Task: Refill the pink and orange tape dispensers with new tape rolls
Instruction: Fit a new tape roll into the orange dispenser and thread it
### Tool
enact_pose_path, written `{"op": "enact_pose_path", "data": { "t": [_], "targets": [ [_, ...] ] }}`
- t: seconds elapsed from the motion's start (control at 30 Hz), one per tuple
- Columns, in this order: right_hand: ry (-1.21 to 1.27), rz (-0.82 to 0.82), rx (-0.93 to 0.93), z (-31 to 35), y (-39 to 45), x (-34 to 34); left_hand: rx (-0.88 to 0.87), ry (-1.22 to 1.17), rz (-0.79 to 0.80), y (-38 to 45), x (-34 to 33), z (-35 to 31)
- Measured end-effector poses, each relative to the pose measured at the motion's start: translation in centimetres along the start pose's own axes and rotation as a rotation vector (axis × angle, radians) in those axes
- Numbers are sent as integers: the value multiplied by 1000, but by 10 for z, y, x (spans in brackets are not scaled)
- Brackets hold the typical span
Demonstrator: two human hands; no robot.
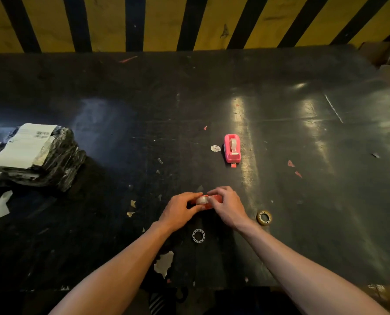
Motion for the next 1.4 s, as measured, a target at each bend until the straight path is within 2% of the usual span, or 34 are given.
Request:
{"op": "enact_pose_path", "data": {
  "t": [0.13,0.4,0.63,0.8,0.97,1.17,1.4],
  "targets": [
    [8,18,-31,-1,-3,-4,-25,-37,-2,-2,7,7],
    [-188,-135,9,18,-14,-9,-21,-150,-37,-8,3,11],
    [-232,-146,-30,30,-12,-14,5,-162,-22,-6,4,11],
    [-157,-108,-97,25,-9,-18,10,-174,-13,-8,3,13],
    [-43,-144,-150,10,-7,-1,18,-99,-8,-5,4,13],
    [206,-168,-368,-23,-5,19,32,-102,-13,-5,3,13],
    [303,-155,-477,-44,2,20,111,-166,5,-5,1,18]
  ]
}}
Point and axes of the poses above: each hand's wrist, its own y-axis towards the middle knuckle, its own x-axis out of the back of the hand, z = x × y, the point moved 5 cm from there along y, towards the middle knuckle, and after that the axes turned 5 degrees about x, right-handed, at the moved point
